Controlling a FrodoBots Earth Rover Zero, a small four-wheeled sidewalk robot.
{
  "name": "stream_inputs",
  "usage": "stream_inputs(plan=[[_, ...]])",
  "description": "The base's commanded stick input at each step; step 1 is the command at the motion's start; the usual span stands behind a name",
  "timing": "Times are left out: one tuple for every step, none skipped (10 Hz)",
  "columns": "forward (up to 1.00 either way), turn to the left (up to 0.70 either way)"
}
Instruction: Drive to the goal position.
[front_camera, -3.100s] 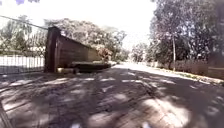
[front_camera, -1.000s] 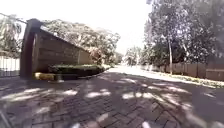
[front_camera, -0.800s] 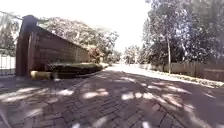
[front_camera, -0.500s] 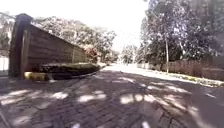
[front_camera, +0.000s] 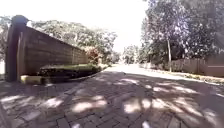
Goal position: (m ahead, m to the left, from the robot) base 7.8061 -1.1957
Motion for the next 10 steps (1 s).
stream_inputs(plan=[[0.7,0.0],[0.7,0.0],[0.7,0.0],[0.7,0.0],[0.7,0.0],[0.7,0.0],[0.7,0.0],[0.7,0.0],[0.7,-0.02],[0.7,-0.09]])
